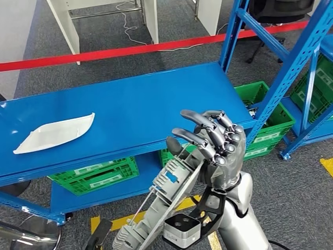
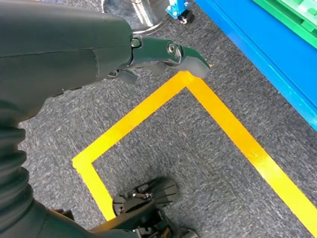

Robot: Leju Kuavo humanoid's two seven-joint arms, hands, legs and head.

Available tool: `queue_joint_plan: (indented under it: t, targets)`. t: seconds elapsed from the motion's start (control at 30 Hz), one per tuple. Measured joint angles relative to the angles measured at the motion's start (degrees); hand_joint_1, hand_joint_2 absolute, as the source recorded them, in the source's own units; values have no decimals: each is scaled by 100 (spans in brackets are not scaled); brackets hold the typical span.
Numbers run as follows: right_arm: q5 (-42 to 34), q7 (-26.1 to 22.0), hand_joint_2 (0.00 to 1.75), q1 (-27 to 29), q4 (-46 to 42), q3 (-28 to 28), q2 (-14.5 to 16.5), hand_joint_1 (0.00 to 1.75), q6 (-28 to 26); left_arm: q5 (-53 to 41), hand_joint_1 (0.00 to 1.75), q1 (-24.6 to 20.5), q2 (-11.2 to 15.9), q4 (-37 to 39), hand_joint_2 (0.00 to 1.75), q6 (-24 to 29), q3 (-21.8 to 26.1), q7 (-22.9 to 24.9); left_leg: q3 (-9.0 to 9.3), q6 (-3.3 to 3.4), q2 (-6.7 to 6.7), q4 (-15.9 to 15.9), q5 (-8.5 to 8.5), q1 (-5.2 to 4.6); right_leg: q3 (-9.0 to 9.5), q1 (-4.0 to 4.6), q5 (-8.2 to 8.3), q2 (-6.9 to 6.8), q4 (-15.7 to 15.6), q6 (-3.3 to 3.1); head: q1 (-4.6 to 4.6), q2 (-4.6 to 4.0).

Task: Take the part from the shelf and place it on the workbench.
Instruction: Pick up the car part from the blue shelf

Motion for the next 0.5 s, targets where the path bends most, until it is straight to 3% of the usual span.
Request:
queue_joint_plan:
  t: [0.1, 0.13, 0.17, 0.2, 0.27, 0.33, 0.43, 0.5]
  targets:
    - [-68, -13, 175, 8, -6, 8, 2, 175, 0, -5, 0, 8, 0, -1, 175, -58, 19, 8, -462, -62, 7, 1057, -500, 21, 4, -4, -3, -14, -2, -43, -17, 0]
    - [-114, -21, 175, 12, -6, 9, 2, 175, 0, -8, 0, 13, 1, -1, 175, -84, 22, 14, -567, -69, 7, 1295, -553, 23, 6, -3, -4, -13, -1, -45, -18, 0]
    - [-159, -28, 175, 15, -6, 10, 2, 175, 0, -11, 0, 15, 1, -1, 175, -107, 25, 19, -578, -66, 8, 1324, -495, 23, 10, -3, -4, -10, -1, -45, -19, 0]
    - [-189, -34, 175, 16, -6, 11, 2, 175, 0, -15, 0, 13, 2, -1, 175, -126, 28, 23, -478, -54, 8, 1115, -334, 22, 17, -3, -5, -6, 0, -44, -17, 0]
    - [-208, -44, 175, 14, -7, 17, 2, 175, 0, -16, 0, 2, 4, -1, 175, -137, 38, 25, -109, -12, 7, 346, 47, 14, 30, 6, -10, 2, 3, -32, -18, 0]
    - [-208, -48, 175, 12, -8, 29, 2, 175, 0, -16, 0, -9, 4, -1, 175, -138, 46, 26, 127, 28, 6, -187, 188, -4, 11, 24, -7, 7, 12, 9, -13, 0]
    - [-209, -48, 175, 13, -9, 44, 2, 175, 0, -18, 0, 0, 3, -3, 175, -138, 52, 28, 146, 96, 5, -296, 188, -10, -24, 22, -1, 0, 4, 104, -10, 0]
    - [-210, -49, 175, 5, -16, 48, 2, 175, 0, -18, 0, -6, 0, -3, 175, -138, 54, 28, 160, 167, 10, -339, 219, 12, -132, 17, -158, -3, 207, 158, 7, 0]
